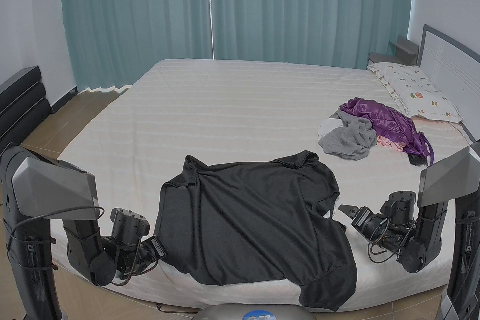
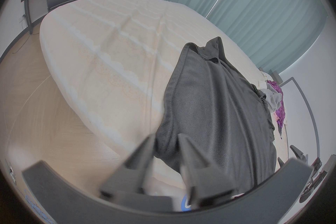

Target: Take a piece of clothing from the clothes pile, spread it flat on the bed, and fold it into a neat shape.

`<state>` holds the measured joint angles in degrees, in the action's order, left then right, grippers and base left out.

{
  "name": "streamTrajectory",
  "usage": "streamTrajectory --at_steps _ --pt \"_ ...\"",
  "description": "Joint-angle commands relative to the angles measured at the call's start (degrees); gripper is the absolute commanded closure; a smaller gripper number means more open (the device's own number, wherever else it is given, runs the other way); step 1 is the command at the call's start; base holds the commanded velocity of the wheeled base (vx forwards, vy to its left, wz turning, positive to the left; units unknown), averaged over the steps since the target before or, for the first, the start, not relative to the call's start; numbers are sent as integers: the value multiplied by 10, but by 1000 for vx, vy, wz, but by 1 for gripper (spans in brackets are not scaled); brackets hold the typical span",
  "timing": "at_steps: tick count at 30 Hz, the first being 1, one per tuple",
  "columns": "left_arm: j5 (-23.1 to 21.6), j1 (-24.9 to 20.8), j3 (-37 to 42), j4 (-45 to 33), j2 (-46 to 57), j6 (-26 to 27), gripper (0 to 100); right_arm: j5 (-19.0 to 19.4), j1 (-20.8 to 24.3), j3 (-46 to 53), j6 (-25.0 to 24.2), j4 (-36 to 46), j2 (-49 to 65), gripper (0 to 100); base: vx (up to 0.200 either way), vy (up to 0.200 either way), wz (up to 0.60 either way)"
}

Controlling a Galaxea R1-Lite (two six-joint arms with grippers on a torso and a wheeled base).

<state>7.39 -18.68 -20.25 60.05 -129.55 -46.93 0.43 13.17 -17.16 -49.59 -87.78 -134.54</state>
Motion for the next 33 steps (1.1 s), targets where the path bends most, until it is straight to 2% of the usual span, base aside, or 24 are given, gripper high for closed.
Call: streamTrajectory --at_steps 1,10,26,27,33 --pt "2 7 2 0 1 1 100 0 0 0 0 0 -4 0 0 0 0" --pt "6 27 30 -6 81 48 100 0 0 -2 1 0 -5 0 0 0 0" --pt "15 33 37 -52 111 84 100 0 -2 -4 5 0 -15 0 0 0 0" --pt "15 33 37 -52 110 85 0 0 -2 -4 5 0 -16 0 0 0 0" --pt "15 36 34 -51 105 85 0 0 -3 -4 13 0 -17 0 0 0 0"
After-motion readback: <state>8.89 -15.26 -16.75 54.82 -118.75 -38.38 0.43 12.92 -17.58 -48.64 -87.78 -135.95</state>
